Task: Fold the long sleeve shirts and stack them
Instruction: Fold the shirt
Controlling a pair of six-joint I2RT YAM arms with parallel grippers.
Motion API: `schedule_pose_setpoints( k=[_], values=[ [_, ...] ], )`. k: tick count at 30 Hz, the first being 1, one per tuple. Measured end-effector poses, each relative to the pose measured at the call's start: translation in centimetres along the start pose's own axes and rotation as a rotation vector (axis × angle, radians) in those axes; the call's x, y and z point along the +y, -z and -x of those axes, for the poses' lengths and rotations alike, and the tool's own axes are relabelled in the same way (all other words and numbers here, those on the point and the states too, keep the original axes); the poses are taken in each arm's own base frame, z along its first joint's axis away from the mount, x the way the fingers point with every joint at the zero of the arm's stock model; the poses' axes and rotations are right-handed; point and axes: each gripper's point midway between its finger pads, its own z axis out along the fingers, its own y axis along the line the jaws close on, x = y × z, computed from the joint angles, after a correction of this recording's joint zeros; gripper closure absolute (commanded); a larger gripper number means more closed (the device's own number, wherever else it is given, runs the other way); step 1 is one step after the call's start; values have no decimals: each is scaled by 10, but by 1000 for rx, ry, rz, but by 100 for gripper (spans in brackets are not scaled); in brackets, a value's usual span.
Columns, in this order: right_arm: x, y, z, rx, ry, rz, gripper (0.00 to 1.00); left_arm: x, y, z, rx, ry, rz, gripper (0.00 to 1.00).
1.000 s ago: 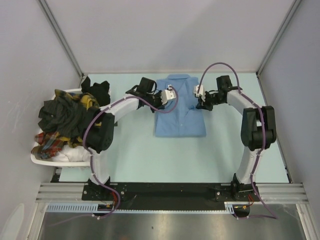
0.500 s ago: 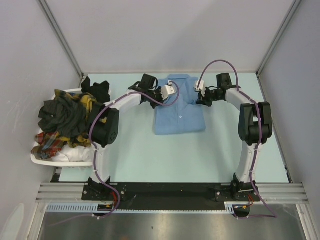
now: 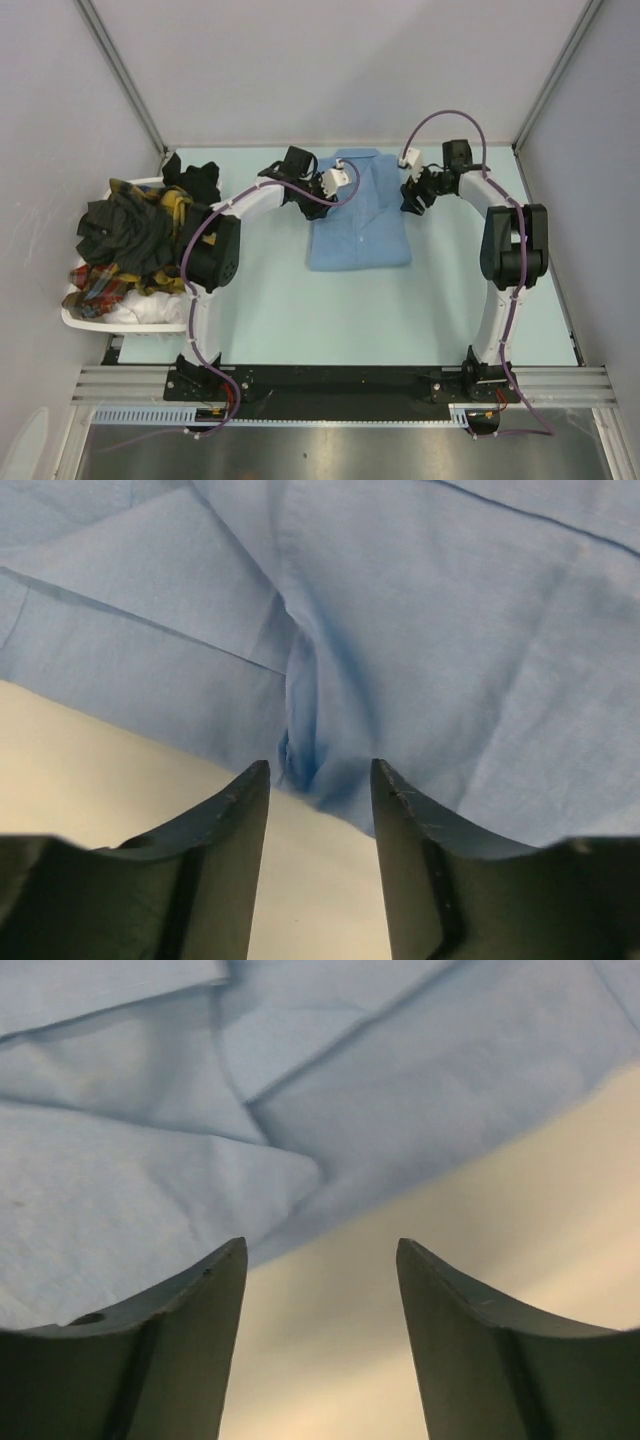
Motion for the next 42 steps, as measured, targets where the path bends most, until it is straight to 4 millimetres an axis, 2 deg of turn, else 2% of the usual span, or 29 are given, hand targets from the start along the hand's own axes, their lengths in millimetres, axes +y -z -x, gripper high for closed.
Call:
schedule_pose_setpoints(
  k=[1, 2, 3, 5, 7, 10, 13, 15, 16, 18, 19, 21, 23, 28, 31, 34, 36, 40, 42],
  values=[
    [-5, 6, 1, 4, -28, -14, 26, 1, 1, 0, 0, 13, 5, 35],
    [-9, 15, 3, 8, -74, -27, 25, 3, 3, 2, -3, 41, 10, 32],
    [-12, 24, 6, 7, -119, -38, 25, 5, 5, 3, -7, 58, 17, 23],
    [-13, 46, 19, -9, -205, -54, 25, 8, 14, 4, -14, 129, 28, 21],
    [-4, 66, 36, -51, -291, -32, 26, 11, 29, 6, -38, 204, 37, 21],
    [34, 88, 69, -136, -409, 86, 29, -2, 71, 14, -124, 338, 8, 20],
    [89, 94, 87, -175, -512, 259, 35, -42, 115, 29, -244, 464, -78, 21],
    [125, 85, 88, -164, -579, 365, 41, -73, 127, 42, -307, 525, -166, 21],
    [144, 77, 86, -149, -639, 426, 45, -92, 127, 50, -336, 562, -228, 21],
    [169, 63, 78, -112, -723, 502, 52, -119, 118, 55, -356, 639, -332, 22],
    [177, 54, 74, -95, -763, 530, 54, -134, 108, 53, -347, 692, -390, 22],
    [182, 39, 66, -75, -826, 558, 59, -152, 90, 48, -310, 788, -468, 23],
    [178, 23, 59, -67, -883, 571, 61, -158, 69, 42, -281, 876, -517, 25],
    [170, -10, 32, -37, -1008, 568, 64, -150, 25, 18, -226, 1043, -530, 26],
    [163, -24, 1, 2, -1100, 539, 66, -146, 7, -4, -182, 1127, -514, 26],
    [157, -27, -24, 31, -1182, 512, 66, -137, 12, -11, -194, 1152, -515, 25],
    [154, -22, -29, 33, -1218, 509, 66, -134, 16, -15, -196, 1154, -509, 25],
    [150, -8, -28, 35, -1198, 490, 66, -140, 33, -17, -200, 1109, -499, 26],
    [151, 0, -18, 29, -1171, 491, 65, -143, 46, -7, -218, 1072, -511, 26]
  ],
)
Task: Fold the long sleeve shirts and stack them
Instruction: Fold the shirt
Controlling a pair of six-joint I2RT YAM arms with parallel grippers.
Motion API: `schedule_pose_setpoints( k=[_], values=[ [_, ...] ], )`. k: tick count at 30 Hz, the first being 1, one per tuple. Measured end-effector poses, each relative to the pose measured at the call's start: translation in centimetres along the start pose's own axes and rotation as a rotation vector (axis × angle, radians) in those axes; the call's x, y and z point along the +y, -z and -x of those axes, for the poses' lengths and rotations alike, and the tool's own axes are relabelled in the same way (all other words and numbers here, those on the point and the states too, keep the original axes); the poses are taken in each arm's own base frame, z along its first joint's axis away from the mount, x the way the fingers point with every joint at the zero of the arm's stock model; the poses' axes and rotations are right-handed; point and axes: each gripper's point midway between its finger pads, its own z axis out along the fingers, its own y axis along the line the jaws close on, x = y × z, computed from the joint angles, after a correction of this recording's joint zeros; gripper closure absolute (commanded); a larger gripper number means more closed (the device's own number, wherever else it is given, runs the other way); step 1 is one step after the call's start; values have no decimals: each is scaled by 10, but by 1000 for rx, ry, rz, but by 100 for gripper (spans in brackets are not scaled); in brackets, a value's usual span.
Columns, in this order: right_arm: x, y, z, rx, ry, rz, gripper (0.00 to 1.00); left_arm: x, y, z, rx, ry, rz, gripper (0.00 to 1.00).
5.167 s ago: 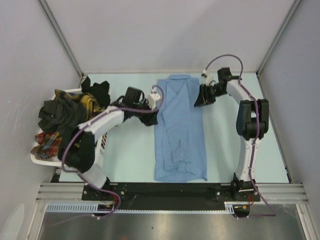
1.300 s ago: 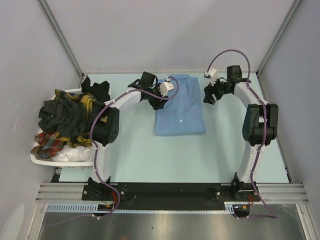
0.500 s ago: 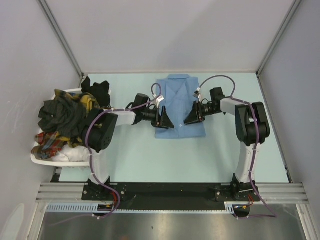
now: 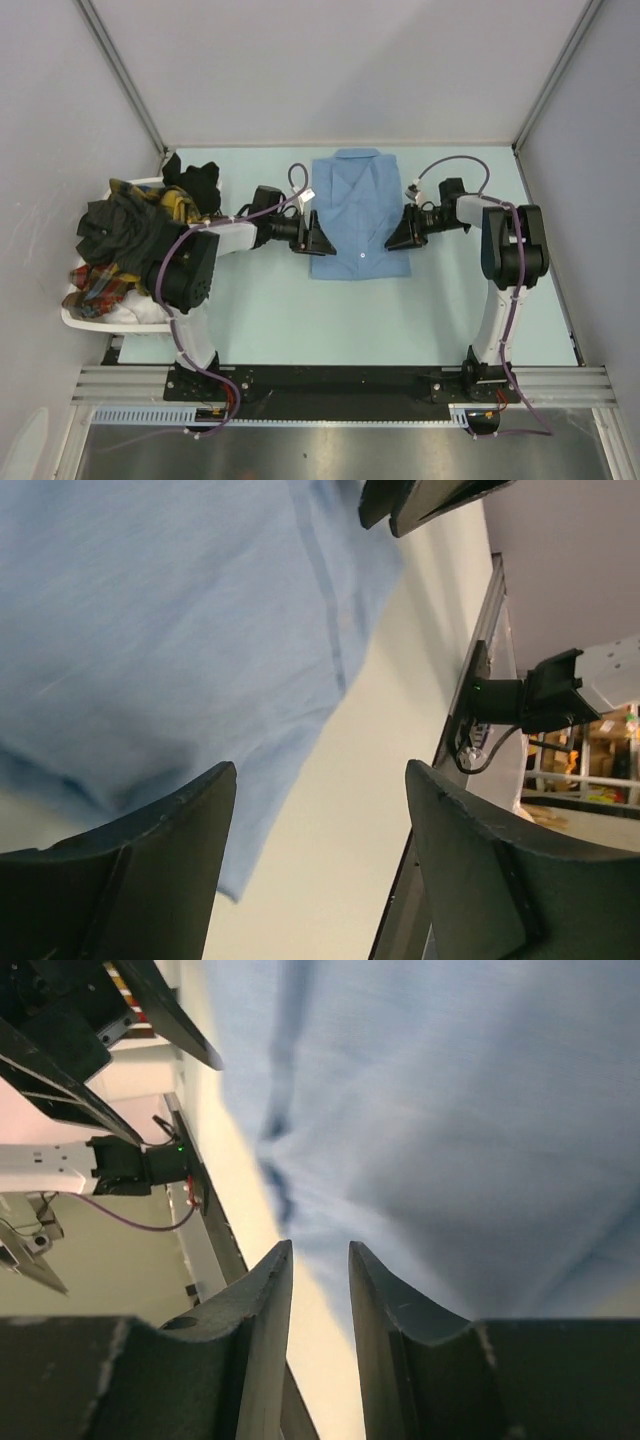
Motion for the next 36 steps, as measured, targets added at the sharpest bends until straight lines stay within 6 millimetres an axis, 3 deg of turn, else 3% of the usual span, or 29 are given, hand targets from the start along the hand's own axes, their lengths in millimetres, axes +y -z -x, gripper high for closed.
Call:
schedule_pose_setpoints(
  k=[3, 6, 9, 13, 17, 19, 23, 30, 36],
  values=[
    [35, 6, 10, -20, 81, 23, 64, -27, -2, 9, -11, -71, -40, 27],
    [73, -2, 23, -35, 173, 74, 66, -51, -16, 22, -27, -129, -85, 29],
    [88, -17, 31, -33, 212, 114, 68, -59, -34, 37, -40, -140, -108, 34],
    [61, -45, 41, -21, 158, 122, 69, -32, -57, 60, -67, -101, -72, 35],
    [5, -60, 50, -31, 36, 74, 69, 13, -69, 61, -63, -21, 12, 36],
    [-12, -54, 52, -42, -18, 64, 69, 28, -66, 57, -56, 18, 51, 35],
    [-23, -28, 69, -94, -23, 31, 66, 33, -53, 58, -70, 19, 65, 33],
    [-15, 20, 73, -137, 4, -7, 66, 26, -33, 51, -49, -60, 59, 33],
    [19, 48, 74, -161, 75, -8, 64, -12, -15, 57, -53, -163, 22, 30]
  ],
)
